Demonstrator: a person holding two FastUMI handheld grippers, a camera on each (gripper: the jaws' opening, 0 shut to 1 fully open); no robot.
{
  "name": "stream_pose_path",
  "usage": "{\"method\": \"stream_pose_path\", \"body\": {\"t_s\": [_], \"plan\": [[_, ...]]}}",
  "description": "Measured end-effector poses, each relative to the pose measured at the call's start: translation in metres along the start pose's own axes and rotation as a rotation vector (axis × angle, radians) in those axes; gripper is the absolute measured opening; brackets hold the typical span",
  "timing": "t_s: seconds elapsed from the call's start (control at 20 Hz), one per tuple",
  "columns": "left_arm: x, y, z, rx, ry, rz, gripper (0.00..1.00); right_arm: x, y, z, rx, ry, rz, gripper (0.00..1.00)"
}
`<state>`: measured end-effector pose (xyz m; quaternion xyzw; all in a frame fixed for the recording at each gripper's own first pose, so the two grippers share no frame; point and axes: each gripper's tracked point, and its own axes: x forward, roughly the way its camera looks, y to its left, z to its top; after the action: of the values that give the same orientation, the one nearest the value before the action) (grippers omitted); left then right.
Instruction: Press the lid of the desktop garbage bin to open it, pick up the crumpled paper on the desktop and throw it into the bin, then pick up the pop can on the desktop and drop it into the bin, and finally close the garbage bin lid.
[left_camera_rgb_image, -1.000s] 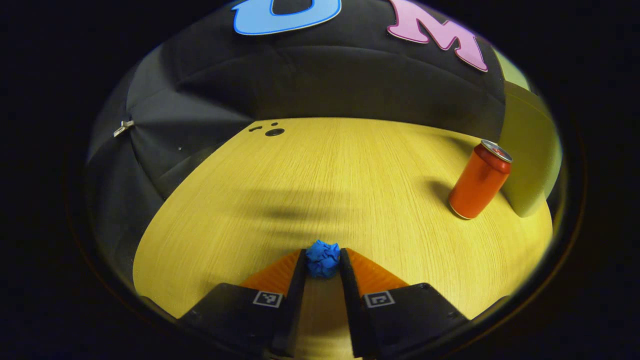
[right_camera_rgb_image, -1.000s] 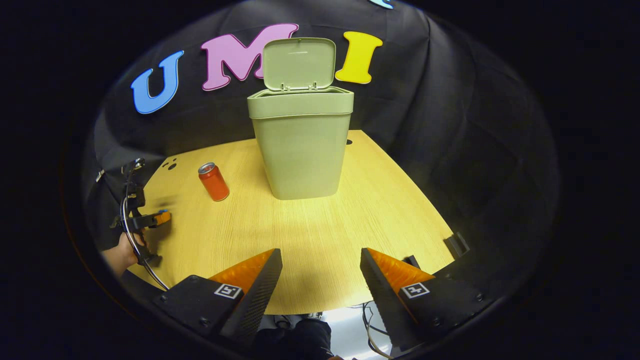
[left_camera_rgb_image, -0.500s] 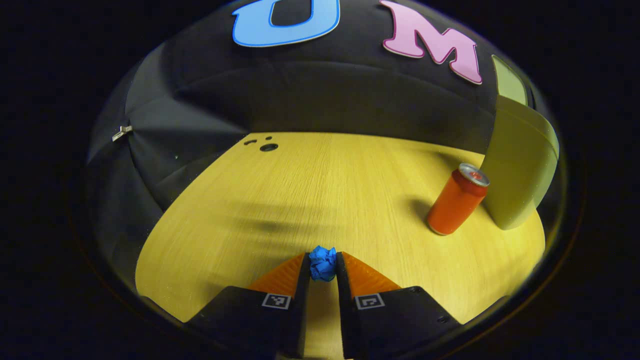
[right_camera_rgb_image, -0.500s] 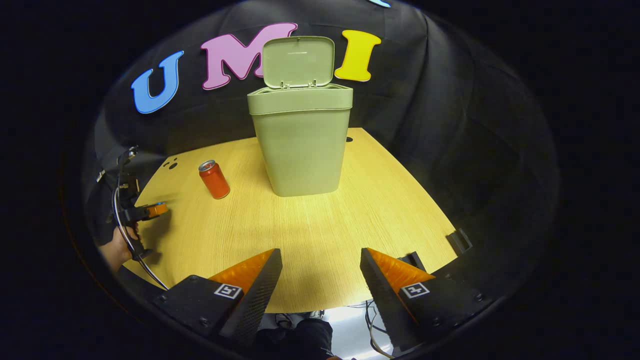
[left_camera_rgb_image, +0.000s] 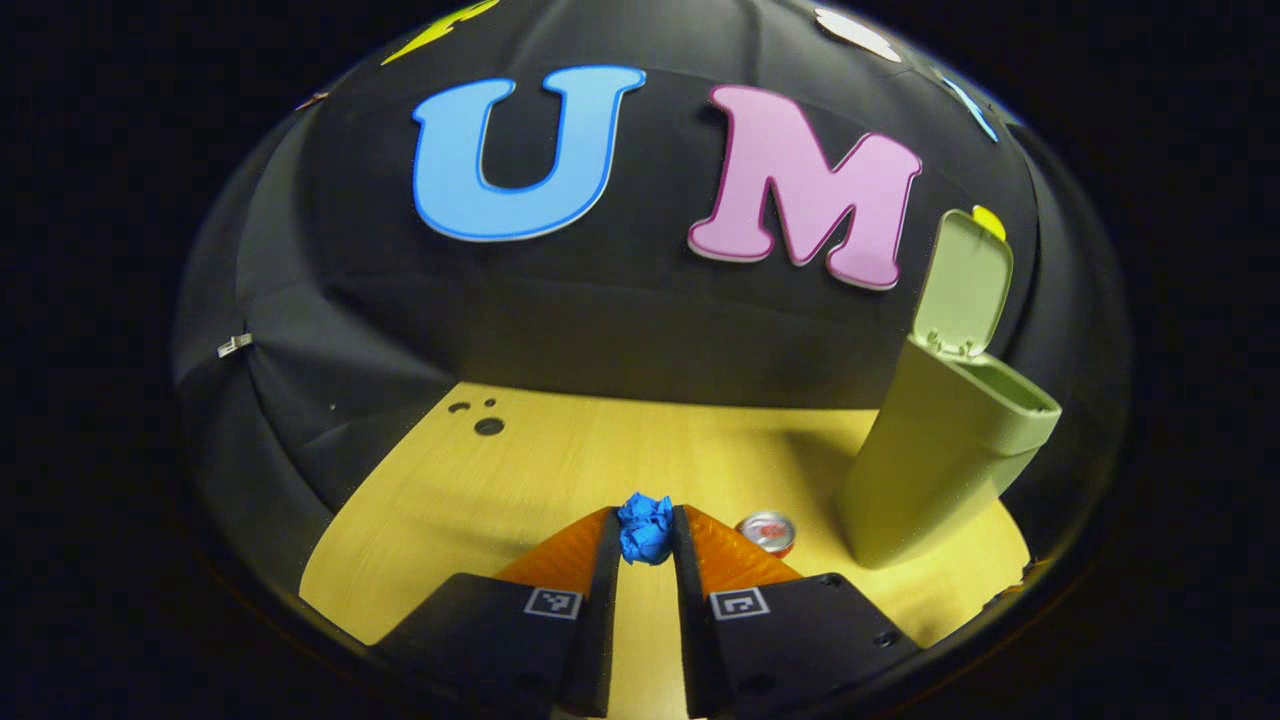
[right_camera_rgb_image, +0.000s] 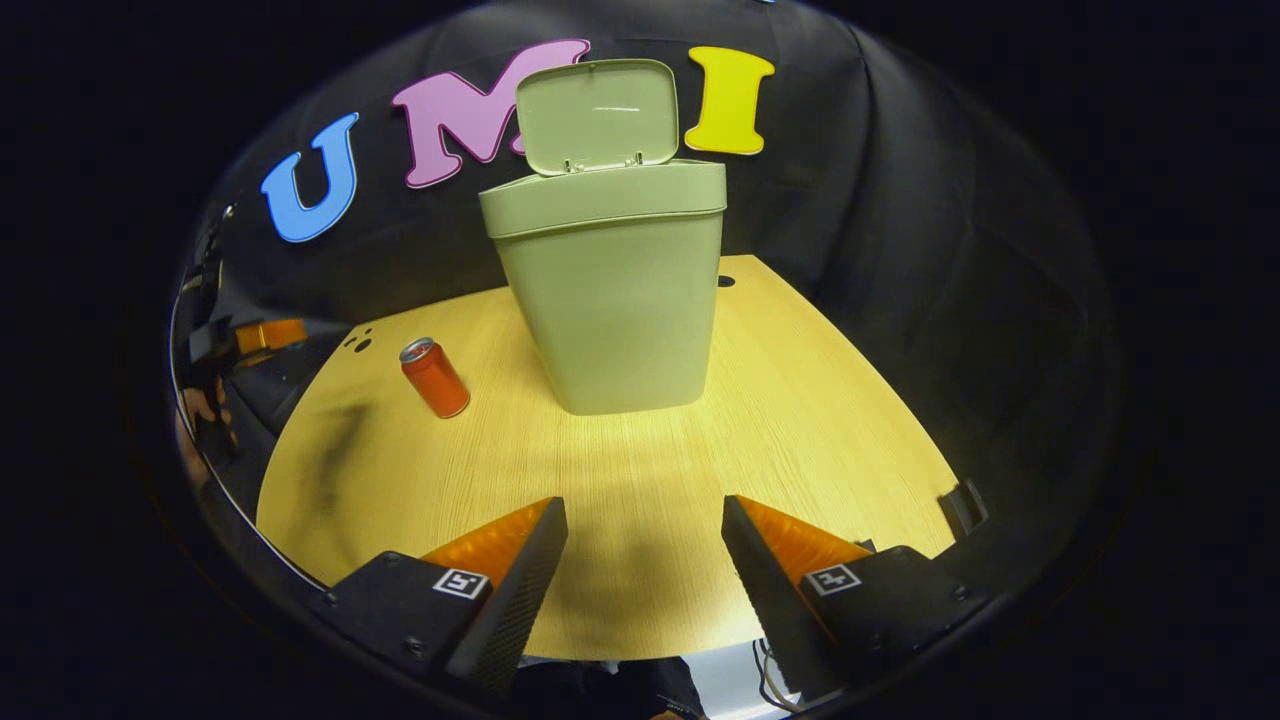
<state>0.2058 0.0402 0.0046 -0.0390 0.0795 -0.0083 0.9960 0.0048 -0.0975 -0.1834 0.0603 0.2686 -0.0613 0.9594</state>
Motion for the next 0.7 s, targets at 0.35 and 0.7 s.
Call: {"method": "stream_pose_path", "body": {"t_s": [0.35,0.7], "plan": [[-0.002,-0.117,0.057,0.018,-0.083,-0.175,0.32,0.022,-0.009,-0.002,0.01,0.017,0.06,1.0],[0.006,-0.23,0.093,0.059,-0.141,-0.336,0.32,0.035,-0.014,-0.006,-0.018,0.039,0.133,0.99]]}}
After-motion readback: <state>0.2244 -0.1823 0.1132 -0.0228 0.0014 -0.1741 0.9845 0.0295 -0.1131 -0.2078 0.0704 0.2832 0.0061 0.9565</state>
